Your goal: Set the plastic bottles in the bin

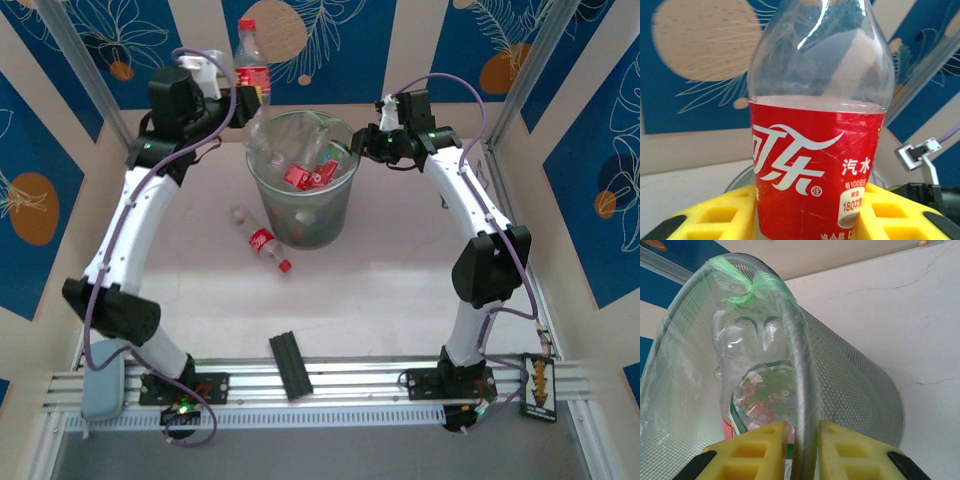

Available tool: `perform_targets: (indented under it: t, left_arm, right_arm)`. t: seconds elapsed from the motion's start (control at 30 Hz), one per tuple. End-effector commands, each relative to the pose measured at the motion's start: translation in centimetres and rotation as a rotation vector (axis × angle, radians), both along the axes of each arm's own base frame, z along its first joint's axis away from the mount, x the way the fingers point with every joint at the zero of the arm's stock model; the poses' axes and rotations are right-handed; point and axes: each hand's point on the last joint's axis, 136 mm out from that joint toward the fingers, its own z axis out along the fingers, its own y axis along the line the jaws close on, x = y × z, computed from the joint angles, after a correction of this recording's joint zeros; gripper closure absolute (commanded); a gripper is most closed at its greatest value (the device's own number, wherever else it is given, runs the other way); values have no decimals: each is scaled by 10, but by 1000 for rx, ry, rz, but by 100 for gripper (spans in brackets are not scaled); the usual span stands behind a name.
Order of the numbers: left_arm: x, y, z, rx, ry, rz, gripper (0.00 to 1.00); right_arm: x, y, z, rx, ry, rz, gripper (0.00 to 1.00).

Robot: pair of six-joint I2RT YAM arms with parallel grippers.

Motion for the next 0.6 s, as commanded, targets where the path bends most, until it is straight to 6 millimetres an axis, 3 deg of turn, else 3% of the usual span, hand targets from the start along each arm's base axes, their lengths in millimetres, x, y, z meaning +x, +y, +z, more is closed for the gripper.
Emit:
perform_targets:
  t: [0.0,0.1,0.23,0.4,0.57]
  left_arm:
    - [-3,-28,32,6,-120,-138,88]
    - [5,-42,28,31,-140,-192,88]
    - [15,-62,8,84,-141,-282,89]
    - [40,-70,-40,159,-75,-278,88]
    - [41,-84,-88,207,-13,-338,88]
  right_arm:
    - [-10,8,8,-3,-2,22,77]
    - [-11,10,6,-11,5,24,78]
    - [-12,13,5,-10,7,24,77]
    - [-13,16,7,-13,6,28,77]
    - [-14,16,9,-21,1,28,77]
